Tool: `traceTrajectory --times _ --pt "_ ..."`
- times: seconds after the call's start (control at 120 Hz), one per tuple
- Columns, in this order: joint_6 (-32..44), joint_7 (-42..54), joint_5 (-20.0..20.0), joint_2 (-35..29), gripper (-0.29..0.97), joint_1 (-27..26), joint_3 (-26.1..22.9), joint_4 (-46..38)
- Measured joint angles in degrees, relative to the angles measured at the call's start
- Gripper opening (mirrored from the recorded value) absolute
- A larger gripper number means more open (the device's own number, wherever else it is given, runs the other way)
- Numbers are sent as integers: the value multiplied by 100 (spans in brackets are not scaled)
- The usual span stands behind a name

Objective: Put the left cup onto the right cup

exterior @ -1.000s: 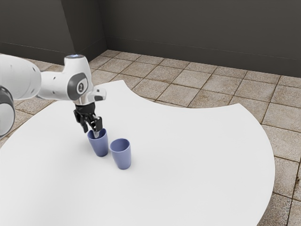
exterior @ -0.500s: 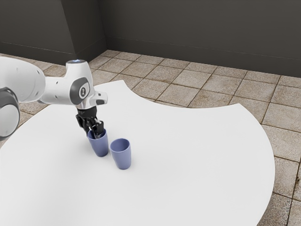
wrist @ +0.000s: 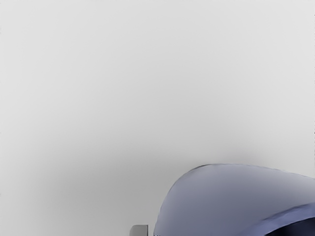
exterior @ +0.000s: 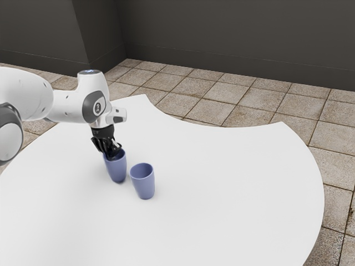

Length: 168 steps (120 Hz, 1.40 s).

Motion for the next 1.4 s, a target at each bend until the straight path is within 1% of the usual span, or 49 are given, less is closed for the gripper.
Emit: traceTrajectory --times 0.133,0.267,0.483,0.667,1.025,1.4 --pt "0 -6 19 -65 -9 0 -7 -3" --pt "-28 -18 44 -261 -9 0 -8 -43" --pt "-98 -30 68 -755 -10 -22 -10 -298" --pt "-334 -34 74 -1145 -10 -64 -20 -386" --pt "-805 -29 129 -1914 -10 -412 -26 -570" --pt "-921 -17 146 -2084 -10 -656 -58 -568"
